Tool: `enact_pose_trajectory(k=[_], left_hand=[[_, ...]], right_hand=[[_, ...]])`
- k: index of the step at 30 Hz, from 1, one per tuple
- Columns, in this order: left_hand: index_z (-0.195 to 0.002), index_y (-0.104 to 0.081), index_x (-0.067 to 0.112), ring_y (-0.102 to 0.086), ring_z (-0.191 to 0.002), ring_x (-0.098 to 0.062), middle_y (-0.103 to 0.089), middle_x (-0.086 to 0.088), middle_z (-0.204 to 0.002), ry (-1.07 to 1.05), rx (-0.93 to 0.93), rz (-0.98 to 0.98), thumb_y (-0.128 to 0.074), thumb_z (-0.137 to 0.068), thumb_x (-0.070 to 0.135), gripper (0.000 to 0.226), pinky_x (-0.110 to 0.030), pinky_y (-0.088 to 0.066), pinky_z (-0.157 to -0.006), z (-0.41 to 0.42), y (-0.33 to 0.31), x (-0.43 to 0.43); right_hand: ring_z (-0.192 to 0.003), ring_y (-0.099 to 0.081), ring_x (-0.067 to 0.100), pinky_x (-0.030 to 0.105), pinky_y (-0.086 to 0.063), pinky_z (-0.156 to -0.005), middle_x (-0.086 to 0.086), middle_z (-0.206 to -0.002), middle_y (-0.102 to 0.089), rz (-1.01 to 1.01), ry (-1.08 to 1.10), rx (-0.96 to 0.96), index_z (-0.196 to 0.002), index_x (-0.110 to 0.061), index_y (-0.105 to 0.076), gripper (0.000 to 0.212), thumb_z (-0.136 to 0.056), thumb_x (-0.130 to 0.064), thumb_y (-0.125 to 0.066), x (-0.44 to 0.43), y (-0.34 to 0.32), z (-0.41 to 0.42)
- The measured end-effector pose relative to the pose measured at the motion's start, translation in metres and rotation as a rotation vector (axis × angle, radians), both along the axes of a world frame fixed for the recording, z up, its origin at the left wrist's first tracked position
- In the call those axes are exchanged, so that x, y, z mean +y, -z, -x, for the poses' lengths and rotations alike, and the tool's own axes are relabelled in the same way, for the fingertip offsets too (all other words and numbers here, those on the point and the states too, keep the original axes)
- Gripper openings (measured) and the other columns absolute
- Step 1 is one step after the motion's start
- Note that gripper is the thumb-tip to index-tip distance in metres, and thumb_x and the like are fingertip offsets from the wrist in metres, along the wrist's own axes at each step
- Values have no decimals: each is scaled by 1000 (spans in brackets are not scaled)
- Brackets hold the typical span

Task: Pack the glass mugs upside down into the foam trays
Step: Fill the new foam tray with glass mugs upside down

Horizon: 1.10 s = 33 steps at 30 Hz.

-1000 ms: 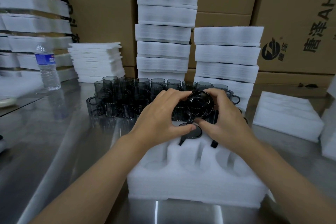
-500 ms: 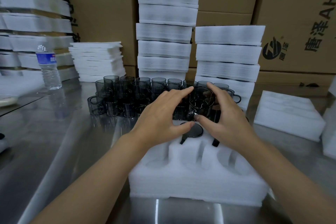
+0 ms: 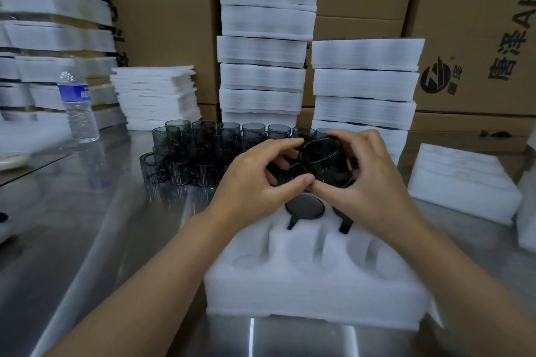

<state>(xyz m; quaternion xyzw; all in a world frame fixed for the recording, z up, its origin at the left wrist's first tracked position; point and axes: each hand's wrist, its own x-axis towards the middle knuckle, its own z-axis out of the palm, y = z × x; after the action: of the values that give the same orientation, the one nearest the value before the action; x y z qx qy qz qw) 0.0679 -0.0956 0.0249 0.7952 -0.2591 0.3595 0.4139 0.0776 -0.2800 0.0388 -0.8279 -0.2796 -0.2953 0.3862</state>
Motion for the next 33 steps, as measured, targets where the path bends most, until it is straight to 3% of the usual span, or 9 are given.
enact_pose_trajectory(k=[2, 7, 12, 17, 20, 22, 25, 29, 33], left_hand=[[-113, -61, 32, -58, -86, -7, -63, 16, -99, -50, -1, 25, -70, -75, 42, 41, -24, -51, -63, -3, 1, 3], [-86, -66, 31, -61, -72, -1, -66, 18, -79, -54, 50, 24, -77, -77, 22, 16, -11, -44, -62, -7, 2, 8], [-85, -77, 24, -65, -66, 5, -67, 27, -69, -10, 135, 45, -76, -77, 9, 17, -11, -51, -67, -7, -1, 12], [-80, -73, 40, -70, -66, -7, -73, 10, -72, 75, 214, 160, -73, -80, 7, 33, -16, -54, -64, -4, -6, 19], [-82, -76, 38, -72, -75, -16, -75, 4, -79, 107, 264, 206, -70, -82, 5, 33, -29, -58, -70, -5, -10, 22], [-85, -77, 31, -73, -81, -17, -75, 4, -84, 160, 310, 225, -71, -81, 4, 28, -29, -58, -72, -4, -14, 26], [-87, -77, 23, -72, -84, -13, -76, 3, -86, 227, 391, 172, -72, -80, 2, 22, -20, -55, -72, 0, -20, 34], [-85, -78, 25, -72, -83, -12, -76, 1, -84, 285, 516, 131, -73, -78, 2, 25, -17, -53, -71, 4, -27, 45], [-91, -78, 27, -71, -88, -14, -75, -2, -92, 375, 650, 30, -76, -73, 16, 21, -20, -52, -75, 8, -31, 54]], right_hand=[[-103, -49, -8, 13, -45, -84, -17, -111, -45, -48, -10, 21, -123, -38, -47, 70, -61, -50, -75, 1, 0, 1], [-99, -47, -22, -4, -35, -74, -28, -103, -53, -49, -45, 167, -114, -47, -35, 71, -59, -55, -78, 4, 5, 0], [-97, -48, -22, -4, -35, -73, -30, -104, -54, -53, -80, 198, -117, -50, -41, 69, -59, -55, -78, 3, 2, 2], [-106, -53, -10, 17, -43, -90, -24, -114, -57, -68, -151, 331, -121, -50, -53, 70, -56, -61, -76, 4, -3, 6], [-100, -63, 7, 26, -51, -90, -2, -111, -66, -142, -300, 478, -117, -44, -60, 70, -50, -60, -74, 5, -10, 12], [-100, -64, 19, 29, -51, -89, 10, -110, -65, -166, -371, 531, -121, -39, -62, 71, -52, -53, -75, 7, -13, 17], [-100, -65, 22, 37, -55, -89, 11, -110, -65, -144, -410, 568, -119, -42, -62, 68, -54, -51, -77, 11, -14, 24], [-96, -66, 23, 26, -58, -74, 10, -104, -67, -126, -458, 594, -117, -45, -62, 63, -58, -51, -85, 19, -12, 32], [-93, -67, 15, 40, -58, -81, -4, -98, -70, -31, -487, 547, -106, -45, -67, 51, -56, -58, -76, 26, -8, 42]])
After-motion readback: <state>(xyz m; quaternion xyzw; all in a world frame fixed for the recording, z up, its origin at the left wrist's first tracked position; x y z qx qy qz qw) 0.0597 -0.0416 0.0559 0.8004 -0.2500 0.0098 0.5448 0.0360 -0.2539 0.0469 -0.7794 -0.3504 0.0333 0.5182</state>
